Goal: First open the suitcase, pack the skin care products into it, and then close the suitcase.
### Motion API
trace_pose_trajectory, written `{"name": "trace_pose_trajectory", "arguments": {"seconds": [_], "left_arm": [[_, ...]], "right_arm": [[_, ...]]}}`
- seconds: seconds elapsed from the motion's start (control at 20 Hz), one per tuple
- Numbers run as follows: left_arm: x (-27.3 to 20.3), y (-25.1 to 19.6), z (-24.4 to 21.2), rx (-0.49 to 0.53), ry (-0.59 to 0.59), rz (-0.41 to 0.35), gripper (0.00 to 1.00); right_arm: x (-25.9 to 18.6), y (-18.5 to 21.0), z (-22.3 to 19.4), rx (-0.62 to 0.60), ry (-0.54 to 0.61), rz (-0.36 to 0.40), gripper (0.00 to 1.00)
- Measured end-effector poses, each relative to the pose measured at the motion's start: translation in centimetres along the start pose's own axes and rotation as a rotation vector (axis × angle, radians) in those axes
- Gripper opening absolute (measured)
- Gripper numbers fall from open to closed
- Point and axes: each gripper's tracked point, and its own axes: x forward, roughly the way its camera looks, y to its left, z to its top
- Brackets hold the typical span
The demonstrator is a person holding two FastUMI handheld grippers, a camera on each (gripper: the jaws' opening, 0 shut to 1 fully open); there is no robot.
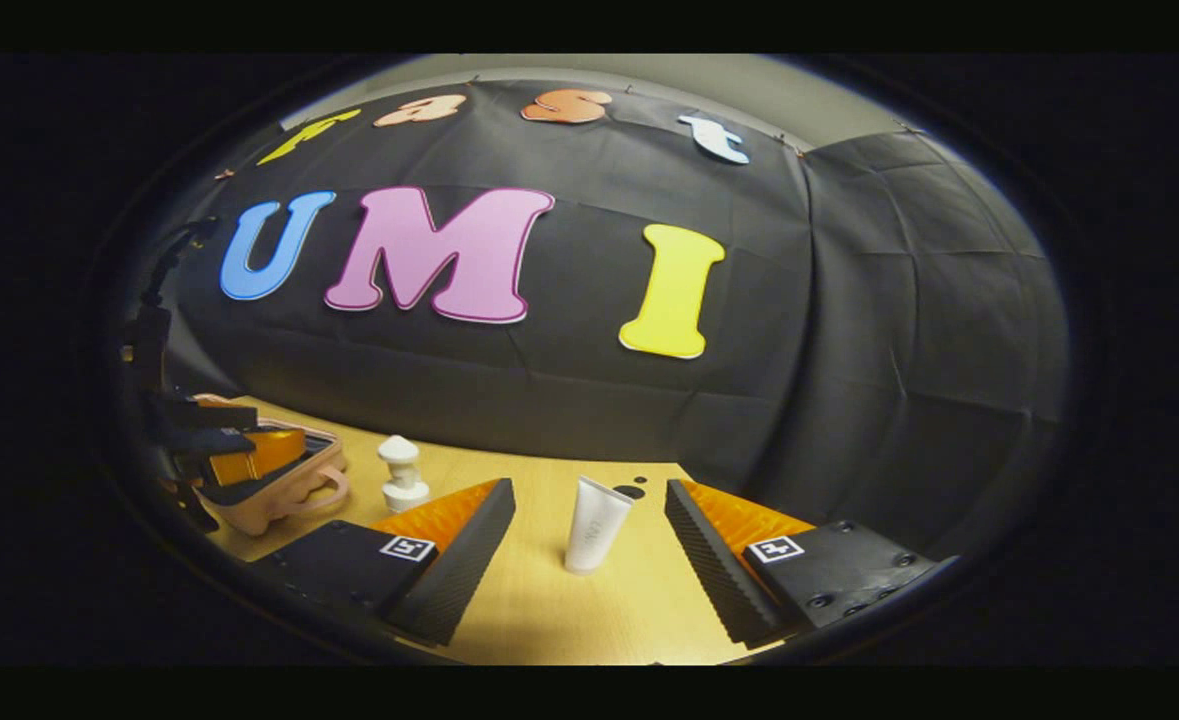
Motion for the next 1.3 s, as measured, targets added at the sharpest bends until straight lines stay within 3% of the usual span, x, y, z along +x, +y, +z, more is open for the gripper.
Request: {"name": "trace_pose_trajectory", "arguments": {"seconds": [0.35,0.7,1.05,1.1,1.15,1.2,1.3], "left_arm": [[0.5,-7.6,-5.9,-0.023,0.103,-0.13,0.98],[6.2,-11.4,-8.1,0.058,0.136,-0.178,0.98],[11.2,-12.1,-8.5,0.072,0.144,-0.159,0.99],[11.6,-11.5,-8.8,0.081,0.15,-0.138,0.94],[12.5,-12.0,-9.4,0.057,0.167,-0.158,0.75],[12.1,-12.0,-9.3,0.035,0.174,-0.177,0.68],[12.3,-11.7,-9.1,0.039,0.175,-0.187,0.66]], "right_arm": [[2.8,-2.7,-4.5,-0.006,0.064,0.0,0.97],[4.6,-3.0,-8.6,-0.004,0.155,0.031,0.98],[7.0,-0.5,-11.0,0.075,0.22,0.06,0.98],[7.5,-0.3,-11.5,0.085,0.233,0.056,0.98],[8.2,0.2,-12.0,0.095,0.242,0.057,0.97],[8.7,0.5,-12.3,0.089,0.244,0.058,0.97],[9.8,1.1,-13.3,0.054,0.25,0.065,0.97]]}}
